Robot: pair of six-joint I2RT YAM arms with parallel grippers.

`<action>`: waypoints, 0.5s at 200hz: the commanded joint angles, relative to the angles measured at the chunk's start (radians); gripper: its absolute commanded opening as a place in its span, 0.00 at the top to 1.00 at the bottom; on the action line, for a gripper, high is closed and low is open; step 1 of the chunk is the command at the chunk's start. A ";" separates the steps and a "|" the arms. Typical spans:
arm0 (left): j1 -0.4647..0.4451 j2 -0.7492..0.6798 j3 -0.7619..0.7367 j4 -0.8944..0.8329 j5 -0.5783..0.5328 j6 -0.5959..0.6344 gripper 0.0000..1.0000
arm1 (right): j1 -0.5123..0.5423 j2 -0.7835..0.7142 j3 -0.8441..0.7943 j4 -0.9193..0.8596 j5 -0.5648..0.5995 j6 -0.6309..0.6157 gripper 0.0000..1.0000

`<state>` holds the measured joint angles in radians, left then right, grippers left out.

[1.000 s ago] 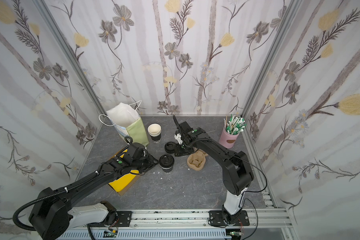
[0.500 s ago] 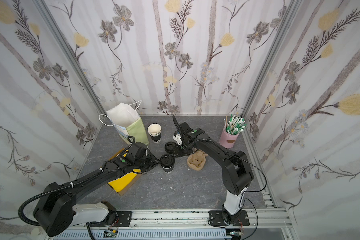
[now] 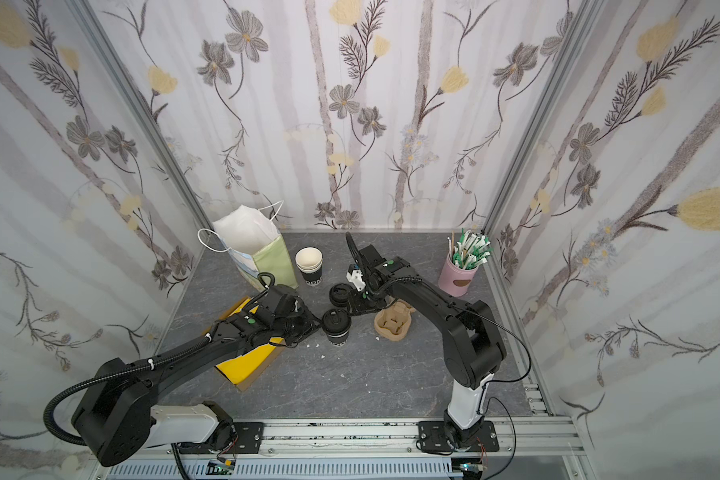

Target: Pack the takeout coffee

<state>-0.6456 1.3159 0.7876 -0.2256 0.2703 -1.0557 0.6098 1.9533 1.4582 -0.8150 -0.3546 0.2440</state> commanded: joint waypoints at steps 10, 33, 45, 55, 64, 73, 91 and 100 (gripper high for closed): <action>-0.006 0.010 0.023 0.020 -0.011 -0.016 0.72 | 0.003 -0.006 -0.010 0.014 -0.049 -0.014 0.54; -0.005 0.012 0.032 0.019 -0.018 -0.018 0.68 | 0.002 -0.014 -0.013 0.014 -0.050 -0.013 0.54; -0.008 0.008 0.032 0.020 -0.030 -0.021 0.67 | 0.002 -0.017 -0.012 0.011 -0.048 -0.011 0.54; -0.008 0.007 0.033 0.020 -0.035 -0.023 0.67 | 0.002 -0.019 -0.012 0.009 -0.049 -0.009 0.54; -0.006 0.008 0.035 0.020 -0.034 -0.019 0.67 | 0.002 -0.021 -0.016 0.007 -0.049 -0.007 0.54; -0.007 0.011 0.037 0.020 -0.029 -0.017 0.67 | 0.003 -0.023 -0.022 0.008 -0.054 -0.004 0.54; -0.010 0.021 0.042 0.020 -0.017 -0.010 0.67 | 0.003 -0.030 -0.032 0.010 -0.060 0.000 0.54; -0.008 0.020 0.045 0.020 -0.013 -0.009 0.67 | 0.002 -0.034 -0.034 0.010 -0.059 0.001 0.54</action>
<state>-0.6529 1.3308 0.8158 -0.2447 0.2371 -1.0622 0.6090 1.9331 1.4315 -0.8249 -0.3534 0.2424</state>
